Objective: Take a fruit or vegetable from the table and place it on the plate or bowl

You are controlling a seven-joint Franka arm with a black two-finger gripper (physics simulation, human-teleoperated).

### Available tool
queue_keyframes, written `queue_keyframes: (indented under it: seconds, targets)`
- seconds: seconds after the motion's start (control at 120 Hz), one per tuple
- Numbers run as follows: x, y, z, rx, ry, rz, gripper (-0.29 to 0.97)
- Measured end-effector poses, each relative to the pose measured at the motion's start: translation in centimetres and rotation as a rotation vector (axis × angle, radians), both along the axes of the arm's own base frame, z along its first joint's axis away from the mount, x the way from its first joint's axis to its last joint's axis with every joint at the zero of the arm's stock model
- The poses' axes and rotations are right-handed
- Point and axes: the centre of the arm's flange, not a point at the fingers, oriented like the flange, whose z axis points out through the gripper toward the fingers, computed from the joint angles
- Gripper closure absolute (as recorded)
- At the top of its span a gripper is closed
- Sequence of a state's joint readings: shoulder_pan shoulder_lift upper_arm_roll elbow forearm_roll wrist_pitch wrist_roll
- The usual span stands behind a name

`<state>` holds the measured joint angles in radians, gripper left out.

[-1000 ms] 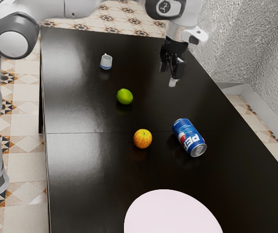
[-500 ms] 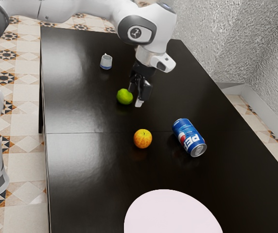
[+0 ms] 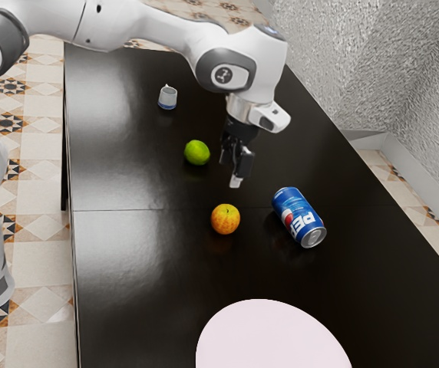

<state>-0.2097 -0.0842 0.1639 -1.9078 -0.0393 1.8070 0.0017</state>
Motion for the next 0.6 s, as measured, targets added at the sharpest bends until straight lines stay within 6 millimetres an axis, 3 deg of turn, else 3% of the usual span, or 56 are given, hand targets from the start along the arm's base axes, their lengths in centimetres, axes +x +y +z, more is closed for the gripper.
queue_keyframes:
  seconds: [0.6]
  targets:
    - [0.3,-0.5,-4.5,-0.027,-0.001,-0.002,0.00]
